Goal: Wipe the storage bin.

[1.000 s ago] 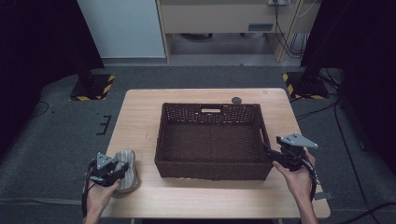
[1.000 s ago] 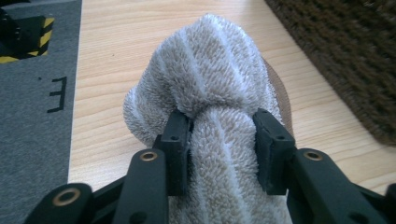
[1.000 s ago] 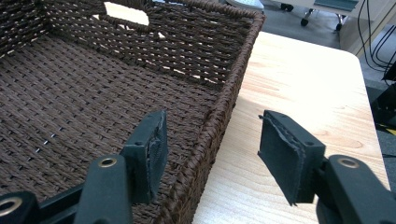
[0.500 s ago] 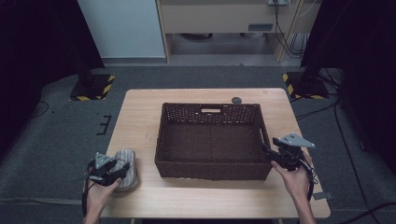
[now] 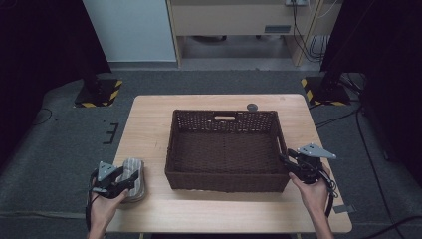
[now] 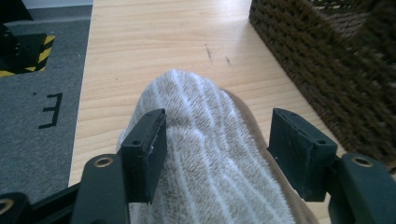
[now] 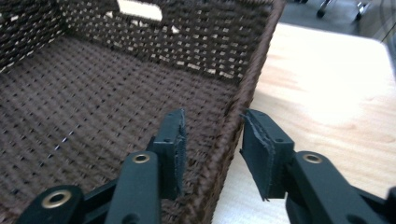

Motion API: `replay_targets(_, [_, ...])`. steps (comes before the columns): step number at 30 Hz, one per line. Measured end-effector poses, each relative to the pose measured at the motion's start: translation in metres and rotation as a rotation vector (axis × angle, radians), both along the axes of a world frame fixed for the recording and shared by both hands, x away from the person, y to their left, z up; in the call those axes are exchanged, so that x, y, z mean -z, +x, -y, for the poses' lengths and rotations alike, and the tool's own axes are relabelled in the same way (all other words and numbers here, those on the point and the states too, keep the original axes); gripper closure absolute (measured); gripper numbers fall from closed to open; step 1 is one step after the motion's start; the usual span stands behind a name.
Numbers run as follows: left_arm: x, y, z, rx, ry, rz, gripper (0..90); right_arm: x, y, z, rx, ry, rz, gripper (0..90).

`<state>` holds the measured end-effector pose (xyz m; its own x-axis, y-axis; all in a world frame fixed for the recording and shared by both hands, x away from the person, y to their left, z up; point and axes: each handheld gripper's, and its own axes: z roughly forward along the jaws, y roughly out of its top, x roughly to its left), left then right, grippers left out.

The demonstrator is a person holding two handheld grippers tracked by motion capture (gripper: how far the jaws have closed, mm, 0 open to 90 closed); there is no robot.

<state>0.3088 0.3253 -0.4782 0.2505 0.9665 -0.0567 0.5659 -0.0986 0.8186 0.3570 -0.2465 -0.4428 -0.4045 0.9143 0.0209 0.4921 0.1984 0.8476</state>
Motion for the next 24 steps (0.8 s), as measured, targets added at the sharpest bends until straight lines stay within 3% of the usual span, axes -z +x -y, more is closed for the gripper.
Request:
replay_targets(9, [-0.021,0.002,0.007,0.016,-0.024,0.051,37.3,0.003,0.003,0.002,-0.004,0.0,-0.038,63.3])
replay_targets(14, [-0.036,0.007,0.018,0.051,-0.043,0.07,38.5,0.004,0.005,0.003,-0.006,0.001,-0.06,64.6])
replay_targets(24, [-0.057,0.028,0.07,0.148,-0.056,0.091,43.0,0.004,0.007,0.002,0.002,-0.016,-0.059,66.5])
